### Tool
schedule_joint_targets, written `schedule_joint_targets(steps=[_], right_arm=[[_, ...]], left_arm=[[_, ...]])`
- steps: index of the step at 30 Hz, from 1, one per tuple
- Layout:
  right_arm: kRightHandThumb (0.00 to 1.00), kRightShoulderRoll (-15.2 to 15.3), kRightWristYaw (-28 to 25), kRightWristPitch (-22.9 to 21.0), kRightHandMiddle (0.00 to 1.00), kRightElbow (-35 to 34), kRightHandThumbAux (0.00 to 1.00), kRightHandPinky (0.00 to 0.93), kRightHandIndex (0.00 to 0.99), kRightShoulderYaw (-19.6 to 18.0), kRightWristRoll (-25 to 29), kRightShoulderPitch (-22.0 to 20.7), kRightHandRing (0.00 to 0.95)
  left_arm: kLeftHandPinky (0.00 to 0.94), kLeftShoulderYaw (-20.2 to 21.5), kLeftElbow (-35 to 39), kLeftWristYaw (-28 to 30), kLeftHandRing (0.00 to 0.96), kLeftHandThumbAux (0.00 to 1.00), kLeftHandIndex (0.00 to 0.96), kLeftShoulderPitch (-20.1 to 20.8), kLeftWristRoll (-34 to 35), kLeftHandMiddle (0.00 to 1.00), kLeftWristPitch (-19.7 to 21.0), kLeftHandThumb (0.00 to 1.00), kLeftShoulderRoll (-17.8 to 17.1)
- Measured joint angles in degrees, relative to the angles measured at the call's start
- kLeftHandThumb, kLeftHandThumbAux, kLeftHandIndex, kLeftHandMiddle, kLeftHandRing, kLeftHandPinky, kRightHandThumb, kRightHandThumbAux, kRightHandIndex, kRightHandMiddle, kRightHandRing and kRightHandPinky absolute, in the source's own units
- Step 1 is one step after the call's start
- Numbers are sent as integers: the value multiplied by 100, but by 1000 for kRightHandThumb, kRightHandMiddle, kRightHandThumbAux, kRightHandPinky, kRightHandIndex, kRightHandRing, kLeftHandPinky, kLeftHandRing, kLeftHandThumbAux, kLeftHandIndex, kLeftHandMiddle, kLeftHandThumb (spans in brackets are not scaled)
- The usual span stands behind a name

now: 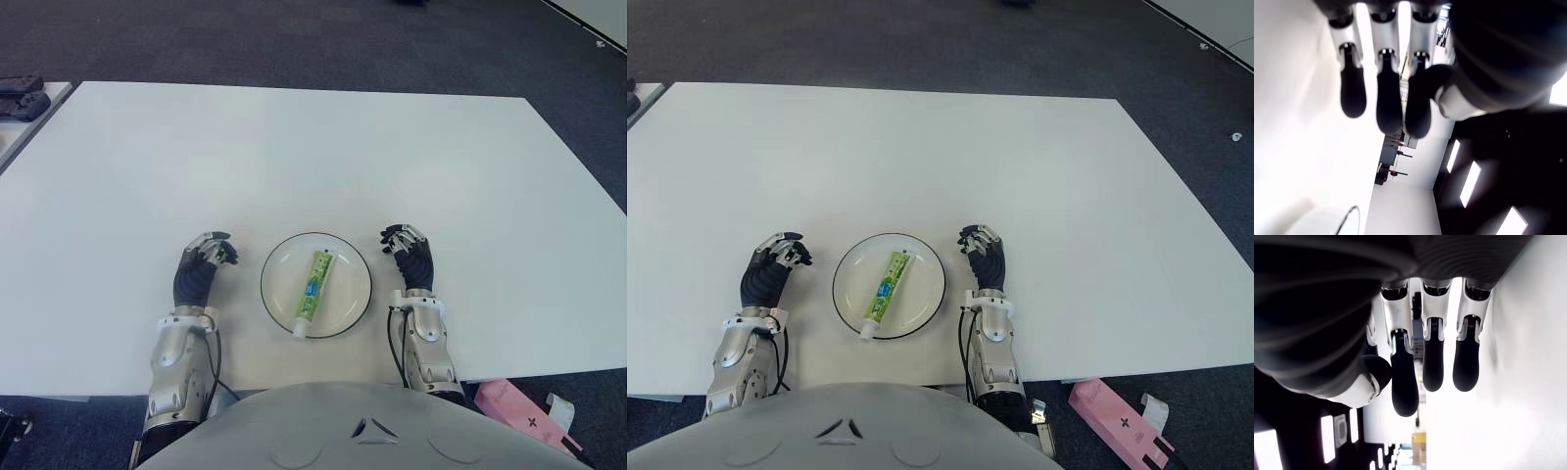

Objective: Put the toothpaste on the table into the plate.

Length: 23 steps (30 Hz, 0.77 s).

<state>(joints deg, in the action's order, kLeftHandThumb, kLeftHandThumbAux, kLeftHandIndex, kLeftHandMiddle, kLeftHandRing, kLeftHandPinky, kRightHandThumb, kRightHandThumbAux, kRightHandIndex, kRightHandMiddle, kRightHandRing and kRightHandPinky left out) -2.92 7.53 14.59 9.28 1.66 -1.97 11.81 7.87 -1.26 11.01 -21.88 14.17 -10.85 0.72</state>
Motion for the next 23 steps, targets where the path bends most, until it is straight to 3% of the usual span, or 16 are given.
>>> schedule_joint_targets(steps=[9, 23], right_arm=[[706, 2, 6, -248, 642, -251, 727, 643, 435, 68, -40, 109, 633], [705, 9, 84, -261, 683, -314, 729, 662, 436, 147, -131, 153, 667]], left_arm=[[541, -1, -98, -50, 568, 716, 436, 77, -130, 583, -70, 717, 2], [551, -31, -124, -142, 571, 717, 435, 119, -294, 583, -78, 713, 4]])
